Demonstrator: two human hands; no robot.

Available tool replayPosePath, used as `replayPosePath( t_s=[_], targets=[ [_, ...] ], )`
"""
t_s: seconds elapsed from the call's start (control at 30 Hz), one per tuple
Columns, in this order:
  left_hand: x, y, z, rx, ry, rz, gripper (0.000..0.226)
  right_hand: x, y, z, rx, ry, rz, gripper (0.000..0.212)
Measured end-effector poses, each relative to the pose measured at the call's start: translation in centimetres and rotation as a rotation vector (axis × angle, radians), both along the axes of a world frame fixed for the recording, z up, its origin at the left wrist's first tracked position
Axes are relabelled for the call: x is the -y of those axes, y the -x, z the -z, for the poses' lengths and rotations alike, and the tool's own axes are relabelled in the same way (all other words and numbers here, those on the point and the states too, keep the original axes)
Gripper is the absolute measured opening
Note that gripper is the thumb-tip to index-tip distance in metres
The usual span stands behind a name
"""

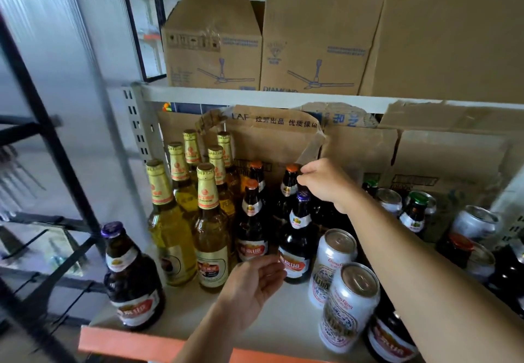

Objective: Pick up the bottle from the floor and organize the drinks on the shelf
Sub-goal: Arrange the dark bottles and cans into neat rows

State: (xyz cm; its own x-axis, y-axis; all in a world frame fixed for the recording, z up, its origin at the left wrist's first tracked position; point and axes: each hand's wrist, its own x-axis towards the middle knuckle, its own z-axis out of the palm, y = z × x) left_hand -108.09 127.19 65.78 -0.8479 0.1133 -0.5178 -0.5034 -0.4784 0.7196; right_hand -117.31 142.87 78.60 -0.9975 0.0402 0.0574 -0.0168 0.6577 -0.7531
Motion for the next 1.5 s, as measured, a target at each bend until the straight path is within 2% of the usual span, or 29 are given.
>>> replayPosePath(
  t_s=[0.17,0.27,0.37,0.53,0.7,0.9,1.1,1.37,1.5],
  targets=[
    [1.0,0.3,1.4,0.037,0.007,-0.011,0.019,0.6,2.1,0.6,0.076,-0.017,-0.031,0.028],
    [1.6,0.3,2.1,0.068,0.003,-0.021,0.018,1.0,3.4,0.8,0.095,-0.005,-0.063,0.05],
    [2.0,0.2,2.3,0.082,0.005,-0.016,0.019,1.6,4.7,0.8,0.107,-0.108,-0.089,0.061],
    [2.7,0.1,2.4,0.096,-0.01,-0.025,0.019,2.3,5.8,1.0,0.047,-0.302,-0.058,0.047],
    [3.4,-0.1,2.5,0.095,-0.016,-0.045,0.02,2.4,5.8,1.5,-0.071,-0.375,0.049,0.02],
    [3.2,0.0,1.8,0.072,-0.018,-0.024,0.019,1.9,5.1,0.6,-0.267,-0.312,0.128,0.019],
    [2.2,0.9,-0.3,-0.066,-0.042,-0.002,0.021,1.3,2.1,-4.3,-0.544,-0.273,0.167,0.015],
    [0.4,2.7,-5.4,-0.236,-0.138,-0.064,0.028,0.7,-3.0,-10.0,-0.851,-0.119,0.112,0.014],
    [1.1,2.6,-6.7,-0.357,-0.226,-0.062,0.033,1.0,-4.3,-10.9,-0.925,-0.014,0.067,0.013]
  ],
)
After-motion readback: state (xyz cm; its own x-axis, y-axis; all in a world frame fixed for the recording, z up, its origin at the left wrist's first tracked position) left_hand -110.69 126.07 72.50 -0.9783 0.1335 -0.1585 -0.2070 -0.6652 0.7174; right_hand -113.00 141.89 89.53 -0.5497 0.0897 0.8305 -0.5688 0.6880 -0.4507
